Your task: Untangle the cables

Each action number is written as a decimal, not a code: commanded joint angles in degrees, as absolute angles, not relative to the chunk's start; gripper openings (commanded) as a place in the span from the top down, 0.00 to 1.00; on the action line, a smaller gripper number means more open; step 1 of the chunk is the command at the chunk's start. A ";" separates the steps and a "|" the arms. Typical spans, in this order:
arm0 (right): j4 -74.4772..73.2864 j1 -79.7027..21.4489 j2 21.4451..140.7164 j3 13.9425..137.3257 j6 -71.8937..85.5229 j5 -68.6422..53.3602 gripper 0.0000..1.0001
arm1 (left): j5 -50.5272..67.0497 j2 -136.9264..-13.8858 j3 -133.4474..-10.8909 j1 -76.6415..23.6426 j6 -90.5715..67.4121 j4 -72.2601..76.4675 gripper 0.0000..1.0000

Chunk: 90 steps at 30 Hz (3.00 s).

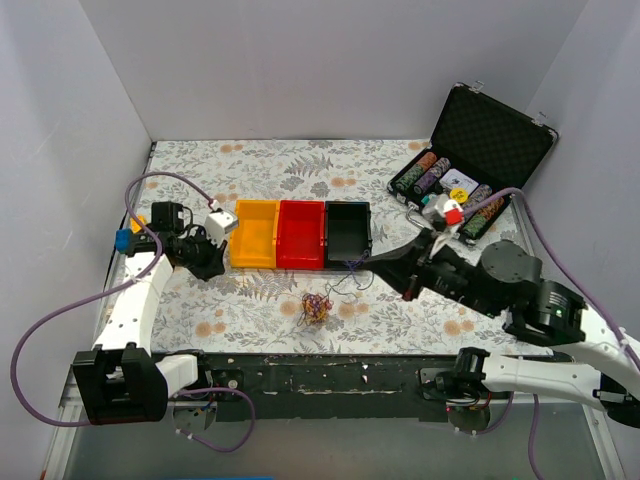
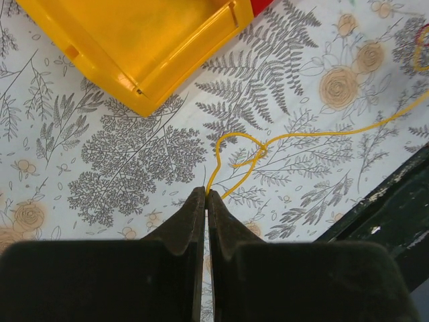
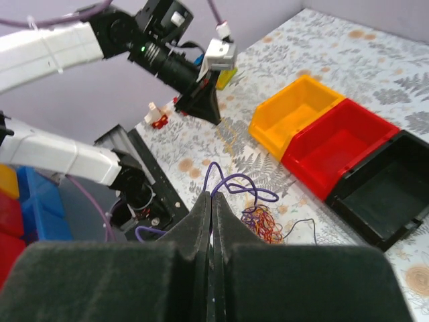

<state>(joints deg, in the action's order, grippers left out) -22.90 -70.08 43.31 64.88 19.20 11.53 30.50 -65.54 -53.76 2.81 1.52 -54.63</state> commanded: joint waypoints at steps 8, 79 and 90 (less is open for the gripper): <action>-26.80 -69.79 33.67 71.09 15.91 32.68 0.99 | 17.86 -62.67 -47.12 2.55 7.38 -46.24 1.00; 12.01 -72.15 30.67 88.25 -38.64 82.88 0.99 | -8.37 -60.73 -28.80 1.41 20.41 -23.25 0.98; -42.08 -75.59 38.40 74.99 30.04 72.08 0.99 | 14.15 -60.47 -49.66 1.32 10.90 -46.67 0.73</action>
<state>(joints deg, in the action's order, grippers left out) -19.00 -75.29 34.89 78.48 1.43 78.02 6.66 -61.69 -48.75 1.63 13.19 -36.73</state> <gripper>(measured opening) 0.022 0.256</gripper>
